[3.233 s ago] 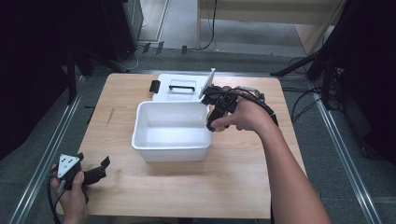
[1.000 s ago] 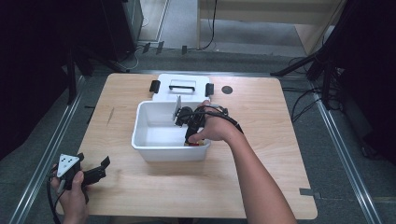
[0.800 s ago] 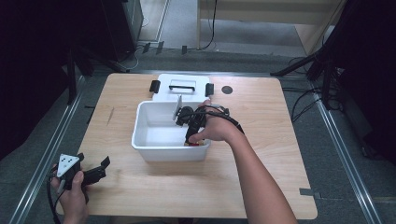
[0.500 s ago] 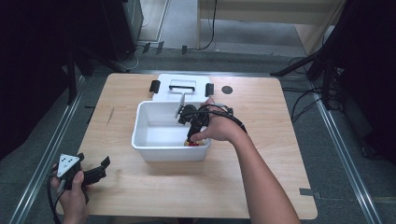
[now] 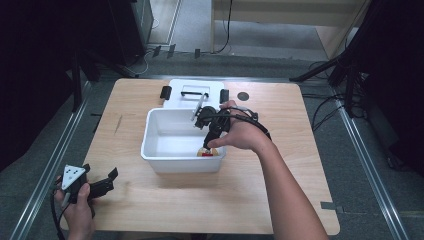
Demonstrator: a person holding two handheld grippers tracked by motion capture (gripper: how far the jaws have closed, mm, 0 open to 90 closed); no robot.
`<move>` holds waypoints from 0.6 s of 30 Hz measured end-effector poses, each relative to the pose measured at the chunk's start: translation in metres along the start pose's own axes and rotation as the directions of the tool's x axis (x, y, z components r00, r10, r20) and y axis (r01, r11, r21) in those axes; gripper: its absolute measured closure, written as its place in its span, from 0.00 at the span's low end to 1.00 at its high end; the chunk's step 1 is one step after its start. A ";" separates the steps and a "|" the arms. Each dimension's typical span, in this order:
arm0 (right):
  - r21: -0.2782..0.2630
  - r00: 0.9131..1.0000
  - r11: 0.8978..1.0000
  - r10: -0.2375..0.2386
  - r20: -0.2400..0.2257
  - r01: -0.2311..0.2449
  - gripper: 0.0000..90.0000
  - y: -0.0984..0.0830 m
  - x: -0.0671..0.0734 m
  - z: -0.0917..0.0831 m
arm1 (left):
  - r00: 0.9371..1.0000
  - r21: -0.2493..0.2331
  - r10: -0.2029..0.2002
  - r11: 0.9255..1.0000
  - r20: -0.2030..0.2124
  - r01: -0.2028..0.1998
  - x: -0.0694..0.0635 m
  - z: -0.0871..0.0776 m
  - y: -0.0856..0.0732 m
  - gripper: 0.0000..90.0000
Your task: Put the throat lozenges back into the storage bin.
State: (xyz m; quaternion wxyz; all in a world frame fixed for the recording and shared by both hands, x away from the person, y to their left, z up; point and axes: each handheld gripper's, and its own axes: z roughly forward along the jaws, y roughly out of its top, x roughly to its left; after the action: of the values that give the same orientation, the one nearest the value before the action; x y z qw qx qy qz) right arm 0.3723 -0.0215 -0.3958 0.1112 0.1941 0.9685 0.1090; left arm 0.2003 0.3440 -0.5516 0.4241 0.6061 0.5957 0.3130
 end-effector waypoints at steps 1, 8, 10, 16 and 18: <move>-0.003 1.000 1.000 -0.001 0.001 0.001 0.24 -0.001 -0.001 -0.002 | 1.000 0.000 0.000 1.000 0.000 0.000 0.000 0.000 0.000 0.00; -0.043 1.000 0.999 0.023 0.015 -0.023 0.24 -0.009 -0.006 -0.020 | 1.000 0.001 -0.001 1.000 0.001 0.001 0.000 0.000 0.000 0.00; -0.055 0.999 0.998 0.032 0.022 -0.031 0.24 -0.012 -0.008 -0.025 | 1.000 0.000 0.000 1.000 0.000 0.000 0.000 0.000 0.000 0.00; -0.073 0.998 0.996 0.055 0.032 -0.053 0.24 -0.024 -0.015 -0.036 | 1.000 0.002 0.000 1.000 -0.001 0.000 0.000 0.000 0.000 0.00; -0.076 0.997 0.995 0.065 0.038 -0.062 0.23 -0.029 -0.016 -0.039 | 1.000 0.002 0.001 1.000 -0.001 -0.001 0.000 0.000 0.000 0.00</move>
State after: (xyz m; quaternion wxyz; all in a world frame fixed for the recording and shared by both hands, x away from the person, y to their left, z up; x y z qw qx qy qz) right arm 0.3671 -0.0603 -0.3633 0.1344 0.2228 0.9546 0.1450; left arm 0.2005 0.3436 -0.5516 0.4228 0.6067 0.5960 0.3129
